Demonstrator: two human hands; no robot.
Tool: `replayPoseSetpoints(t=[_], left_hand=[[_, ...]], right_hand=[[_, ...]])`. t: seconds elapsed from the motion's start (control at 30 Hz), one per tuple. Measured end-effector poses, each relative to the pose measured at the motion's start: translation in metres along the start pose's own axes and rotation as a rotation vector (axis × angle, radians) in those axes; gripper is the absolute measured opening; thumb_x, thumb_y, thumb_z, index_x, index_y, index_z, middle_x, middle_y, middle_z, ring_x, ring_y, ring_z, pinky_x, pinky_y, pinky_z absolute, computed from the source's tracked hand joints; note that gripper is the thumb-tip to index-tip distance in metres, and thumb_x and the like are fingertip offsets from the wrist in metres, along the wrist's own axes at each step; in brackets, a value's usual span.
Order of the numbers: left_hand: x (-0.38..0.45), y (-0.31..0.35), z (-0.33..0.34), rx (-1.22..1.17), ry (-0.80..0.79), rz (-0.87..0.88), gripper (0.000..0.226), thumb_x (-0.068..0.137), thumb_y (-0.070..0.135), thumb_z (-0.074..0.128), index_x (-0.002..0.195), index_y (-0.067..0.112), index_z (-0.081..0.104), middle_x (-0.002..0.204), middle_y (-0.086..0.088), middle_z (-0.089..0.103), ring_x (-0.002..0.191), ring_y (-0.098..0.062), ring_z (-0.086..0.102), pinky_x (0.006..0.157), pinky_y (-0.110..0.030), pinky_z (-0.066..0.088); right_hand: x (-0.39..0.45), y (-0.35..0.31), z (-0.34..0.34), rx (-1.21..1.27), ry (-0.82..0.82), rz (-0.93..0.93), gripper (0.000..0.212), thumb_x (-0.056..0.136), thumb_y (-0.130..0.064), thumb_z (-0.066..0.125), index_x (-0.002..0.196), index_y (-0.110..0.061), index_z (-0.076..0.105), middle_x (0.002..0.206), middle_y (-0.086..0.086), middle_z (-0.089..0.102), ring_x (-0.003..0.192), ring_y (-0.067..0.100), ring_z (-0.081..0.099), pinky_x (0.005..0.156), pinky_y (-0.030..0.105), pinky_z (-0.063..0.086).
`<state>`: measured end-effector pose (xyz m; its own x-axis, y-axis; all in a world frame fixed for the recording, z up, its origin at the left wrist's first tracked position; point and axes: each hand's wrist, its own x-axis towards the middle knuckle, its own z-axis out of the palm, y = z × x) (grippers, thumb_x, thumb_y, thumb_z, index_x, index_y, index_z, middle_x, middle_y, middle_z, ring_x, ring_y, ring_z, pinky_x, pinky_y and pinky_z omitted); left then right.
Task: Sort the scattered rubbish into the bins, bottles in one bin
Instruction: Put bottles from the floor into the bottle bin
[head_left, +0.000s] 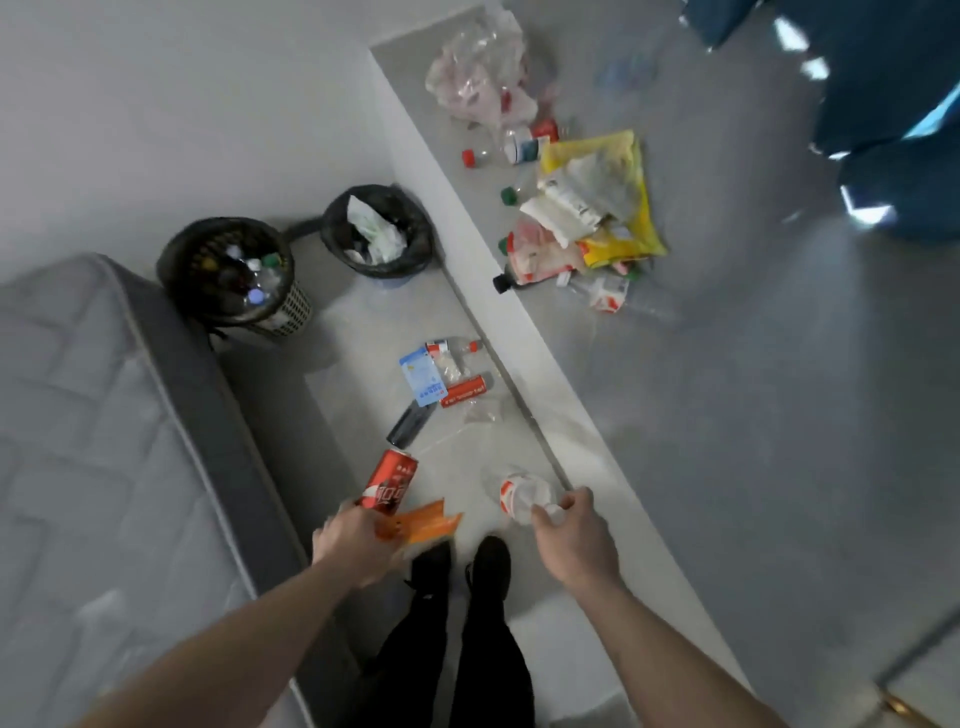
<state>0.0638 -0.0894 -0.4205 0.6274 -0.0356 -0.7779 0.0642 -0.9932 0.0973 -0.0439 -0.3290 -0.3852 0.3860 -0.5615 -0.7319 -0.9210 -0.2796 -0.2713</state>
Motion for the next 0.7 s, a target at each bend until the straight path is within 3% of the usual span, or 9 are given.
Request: replayPoseSetpoints(t=[0.03,0.1,0.17,0.3,0.5,0.6,0.7], left_hand=[[-0.002,0.004,-0.006,-0.015,0.011,-0.003,0.060,0.080,0.062,0.066,0.125,0.023,0.063,0.125,-0.004,0.060,0.113,-0.030,0.060,0.099,-0.040,0.046],[-0.090,-0.006,-0.063,-0.016,0.064,0.011,0.072,0.073,0.070,0.066,0.127,0.023,0.061,0.123,0.000,0.060,0.110,-0.028,0.061,0.097,-0.040,0.047],[-0.108,-0.013,-0.067,-0.021,0.083,0.023,0.078,0.068,0.077,0.063,0.125,0.024,0.063,0.122,0.004,0.058,0.105,-0.024,0.061,0.092,-0.039,0.048],[-0.178,-0.029,-0.097,-0.107,0.162,0.056,0.056,0.071,0.072,0.062,0.109,0.032,0.072,0.125,0.004,0.056,0.100,-0.024,0.063,0.091,-0.040,0.052],[-0.204,-0.060,-0.097,-0.451,0.264,-0.061,0.095,0.054,0.071,0.070,0.136,0.024,0.054,0.119,0.001,0.067,0.087,-0.025,0.071,0.083,-0.042,0.060],[-0.193,-0.077,-0.103,-0.514,0.273,-0.077,0.101,0.051,0.078,0.068,0.136,0.024,0.055,0.108,0.004,0.070,0.082,-0.021,0.071,0.080,-0.041,0.061],[-0.195,-0.081,-0.124,-0.550,0.299,-0.056,0.101,0.050,0.080,0.068,0.133,0.022,0.059,0.108,0.005,0.068,0.086,-0.021,0.070,0.081,-0.039,0.060]], right_hand=[[0.000,-0.001,-0.002,-0.018,0.018,-0.011,0.031,0.092,-0.045,0.058,0.104,-0.020,0.043,0.113,0.013,0.067,0.106,0.035,0.064,0.079,0.038,0.047],[-0.084,-0.017,-0.051,-0.068,0.029,-0.074,0.030,0.091,-0.045,0.059,0.099,-0.021,0.042,0.110,0.012,0.068,0.102,0.035,0.064,0.077,0.039,0.049],[-0.103,-0.009,-0.053,-0.083,0.028,-0.091,0.030,0.090,-0.047,0.057,0.098,-0.022,0.042,0.107,0.010,0.068,0.097,0.034,0.065,0.075,0.039,0.050],[-0.153,-0.011,-0.079,-0.072,0.044,-0.178,0.031,0.092,-0.050,0.056,0.100,-0.022,0.044,0.107,0.008,0.067,0.094,0.031,0.064,0.071,0.036,0.047],[-0.166,-0.022,-0.099,-0.060,0.079,-0.299,0.035,0.090,-0.050,0.059,0.105,-0.022,0.045,0.108,0.010,0.068,0.099,0.033,0.064,0.068,0.033,0.041],[-0.164,-0.042,-0.106,-0.065,0.104,-0.340,0.037,0.090,-0.052,0.059,0.105,-0.022,0.043,0.110,0.009,0.068,0.097,0.032,0.064,0.069,0.033,0.041],[-0.167,-0.069,-0.107,-0.078,0.105,-0.371,0.035,0.090,-0.052,0.059,0.103,-0.024,0.043,0.107,0.005,0.067,0.083,0.029,0.058,0.066,0.032,0.040]])
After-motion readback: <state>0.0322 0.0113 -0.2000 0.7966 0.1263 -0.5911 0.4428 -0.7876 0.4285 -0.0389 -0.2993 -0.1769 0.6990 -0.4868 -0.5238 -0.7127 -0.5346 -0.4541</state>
